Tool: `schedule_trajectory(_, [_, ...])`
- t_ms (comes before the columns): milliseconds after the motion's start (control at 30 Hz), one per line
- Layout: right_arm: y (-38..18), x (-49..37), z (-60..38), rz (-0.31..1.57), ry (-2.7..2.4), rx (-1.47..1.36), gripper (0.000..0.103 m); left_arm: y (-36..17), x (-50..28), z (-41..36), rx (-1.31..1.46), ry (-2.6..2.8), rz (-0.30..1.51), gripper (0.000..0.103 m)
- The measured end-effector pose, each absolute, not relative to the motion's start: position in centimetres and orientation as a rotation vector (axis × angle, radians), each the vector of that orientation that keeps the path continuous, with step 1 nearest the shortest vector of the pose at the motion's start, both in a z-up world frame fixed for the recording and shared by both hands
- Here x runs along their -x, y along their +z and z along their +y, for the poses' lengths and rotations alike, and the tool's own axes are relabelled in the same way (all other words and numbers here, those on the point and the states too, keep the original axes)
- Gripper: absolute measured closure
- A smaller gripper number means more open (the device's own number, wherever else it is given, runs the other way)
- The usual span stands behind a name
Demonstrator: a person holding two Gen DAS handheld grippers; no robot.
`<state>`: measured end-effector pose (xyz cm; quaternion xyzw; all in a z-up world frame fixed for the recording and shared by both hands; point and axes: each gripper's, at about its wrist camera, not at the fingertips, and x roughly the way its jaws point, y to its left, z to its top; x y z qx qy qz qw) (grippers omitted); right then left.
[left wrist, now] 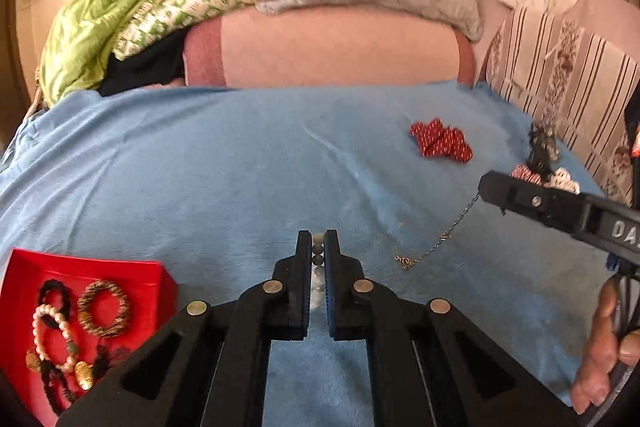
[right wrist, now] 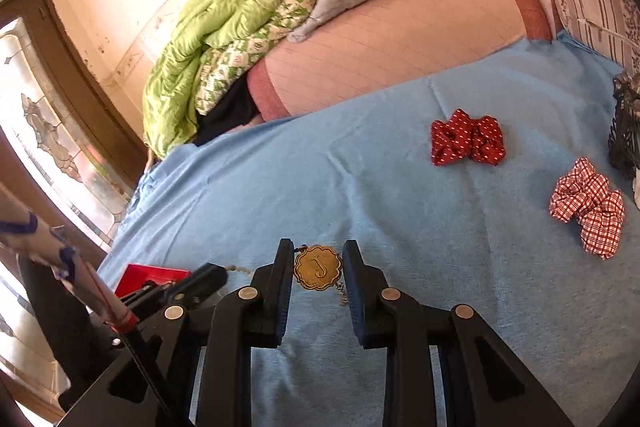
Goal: Organize jewelry
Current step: 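Grasp the gold 'J' pendant with the right tool while the left tool grasps the pearl bracelet, then carry the pearl bracelet with 'J' pendant into the red box with both tools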
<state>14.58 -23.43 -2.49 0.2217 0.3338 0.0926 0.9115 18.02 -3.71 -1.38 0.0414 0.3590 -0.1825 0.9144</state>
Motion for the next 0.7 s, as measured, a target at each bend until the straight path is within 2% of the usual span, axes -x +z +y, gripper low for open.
schedule_trajectory(433, [0.6, -11.0, -21.5, 0.571, 0.271, -0.464, 0.076, 2.7, -13.5, 2.1, -0.003, -0.289, 0.611, 0.097])
schedule_trajectory(700, [5.0, -7.7, -19.3, 0.476, 0.335, -0.444, 0.076, 4.0, -11.0, 5.1, 0.009, -0.255, 0.580, 0.097])
